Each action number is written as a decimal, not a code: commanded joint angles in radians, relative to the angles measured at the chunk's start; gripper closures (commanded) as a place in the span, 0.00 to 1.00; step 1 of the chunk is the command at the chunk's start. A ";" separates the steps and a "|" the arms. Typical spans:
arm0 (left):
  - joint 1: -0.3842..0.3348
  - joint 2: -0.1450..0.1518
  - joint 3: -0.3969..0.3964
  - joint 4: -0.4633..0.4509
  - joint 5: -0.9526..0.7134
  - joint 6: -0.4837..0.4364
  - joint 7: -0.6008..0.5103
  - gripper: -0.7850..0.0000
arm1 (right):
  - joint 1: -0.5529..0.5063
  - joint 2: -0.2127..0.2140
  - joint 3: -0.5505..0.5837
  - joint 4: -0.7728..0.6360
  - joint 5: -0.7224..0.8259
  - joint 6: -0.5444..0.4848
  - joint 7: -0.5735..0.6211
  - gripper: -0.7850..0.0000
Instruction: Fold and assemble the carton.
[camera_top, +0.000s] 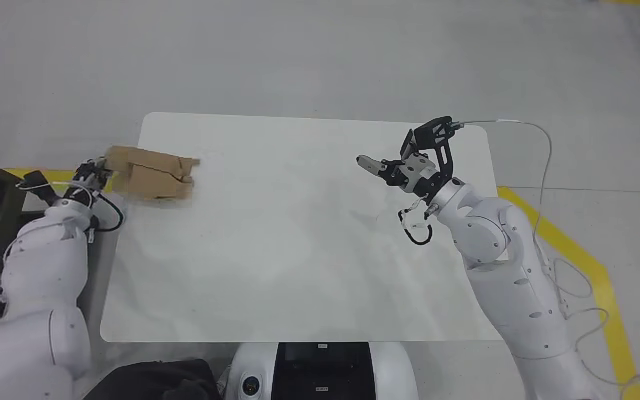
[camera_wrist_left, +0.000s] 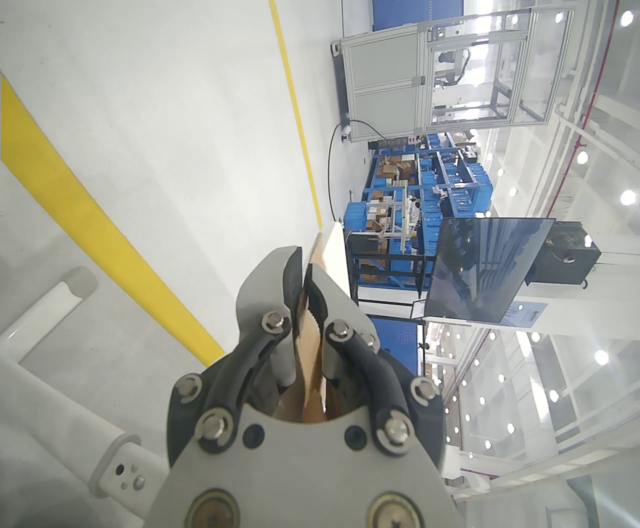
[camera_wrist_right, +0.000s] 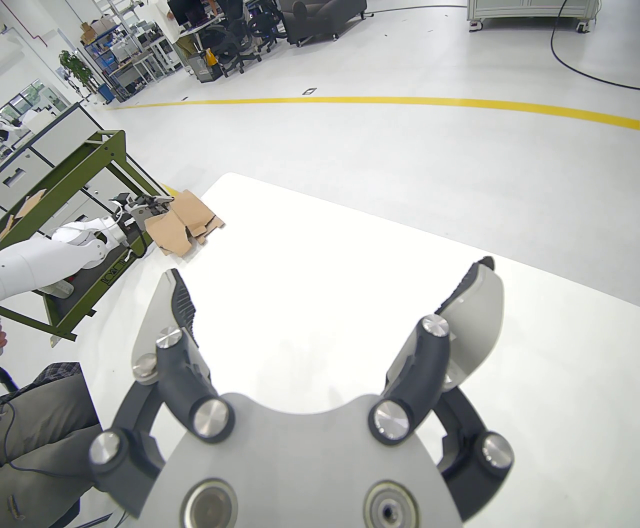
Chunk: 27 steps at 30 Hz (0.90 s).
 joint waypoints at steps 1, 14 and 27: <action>-0.001 0.003 -0.007 -0.002 -0.017 -0.005 -0.032 1.00 | 0.000 0.000 0.000 0.000 0.000 0.000 0.000 0.00; 0.045 0.037 -0.126 -0.084 -0.282 0.003 -0.340 1.00 | 0.000 0.000 0.000 0.000 0.000 0.000 0.000 0.00; 0.220 0.048 -0.214 -0.413 -0.515 0.103 -0.519 1.00 | 0.000 0.000 0.000 0.000 0.000 0.000 0.000 0.00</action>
